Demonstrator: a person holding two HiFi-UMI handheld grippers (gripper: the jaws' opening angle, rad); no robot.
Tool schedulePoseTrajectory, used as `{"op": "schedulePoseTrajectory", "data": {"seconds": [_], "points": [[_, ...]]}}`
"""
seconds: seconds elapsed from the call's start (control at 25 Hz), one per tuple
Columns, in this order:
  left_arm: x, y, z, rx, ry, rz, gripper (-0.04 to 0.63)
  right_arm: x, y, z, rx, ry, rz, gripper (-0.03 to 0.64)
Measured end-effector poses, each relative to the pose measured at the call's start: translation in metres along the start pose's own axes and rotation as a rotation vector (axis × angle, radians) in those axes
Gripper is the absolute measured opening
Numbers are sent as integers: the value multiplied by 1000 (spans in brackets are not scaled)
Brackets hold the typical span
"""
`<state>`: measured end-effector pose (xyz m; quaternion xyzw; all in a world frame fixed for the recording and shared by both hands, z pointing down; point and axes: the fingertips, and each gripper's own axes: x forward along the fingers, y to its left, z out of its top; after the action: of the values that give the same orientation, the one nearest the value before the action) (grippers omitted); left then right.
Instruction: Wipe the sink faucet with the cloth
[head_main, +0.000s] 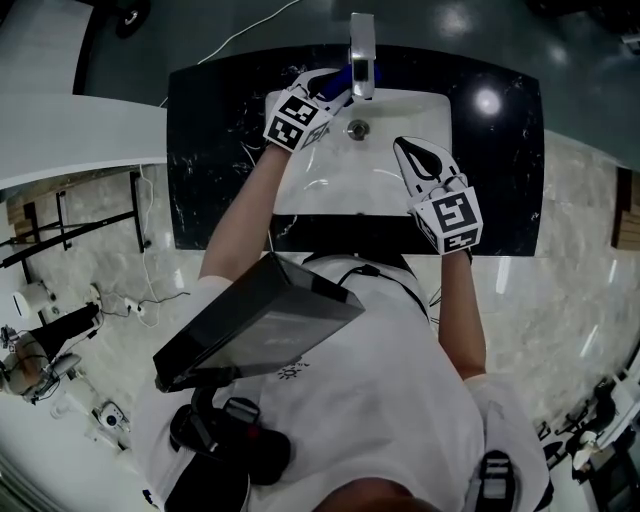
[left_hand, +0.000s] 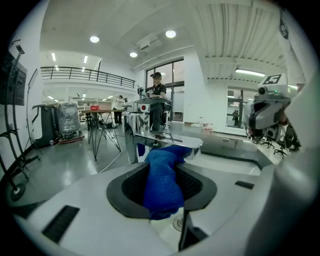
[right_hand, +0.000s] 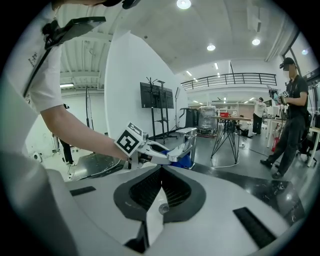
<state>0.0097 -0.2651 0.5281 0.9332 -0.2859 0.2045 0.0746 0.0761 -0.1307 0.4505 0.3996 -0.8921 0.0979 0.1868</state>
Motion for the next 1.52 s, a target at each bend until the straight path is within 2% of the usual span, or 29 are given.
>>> {"op": "schedulePoseTrajectory", "data": {"seconds": [0.24, 0.44, 0.72, 0.88, 1.0, 1.24, 1.52], "points": [[-29, -29, -6, 57, 1, -53, 124, 4, 3, 2, -4, -11, 17, 3], [-57, -52, -5, 74, -12, -106, 124, 3, 5, 2, -4, -13, 23, 3], [-35, -4, -23, 39, 48, -8, 124, 1, -1, 0, 0, -5, 11, 3], [-9, 10, -13, 35, 40, -28, 124, 0, -3, -2, 6, 0, 3, 3], [3, 12, -2, 60, 31, -41, 124, -3, -5, -6, 8, 10, -1, 3], [-2, -8, 0, 88, 20, -87, 124, -3, -4, -8, 10, 9, 5, 3], [-45, -43, -7, 98, 4, -129, 124, 5, 6, -3, -2, -1, 36, 3]]}}
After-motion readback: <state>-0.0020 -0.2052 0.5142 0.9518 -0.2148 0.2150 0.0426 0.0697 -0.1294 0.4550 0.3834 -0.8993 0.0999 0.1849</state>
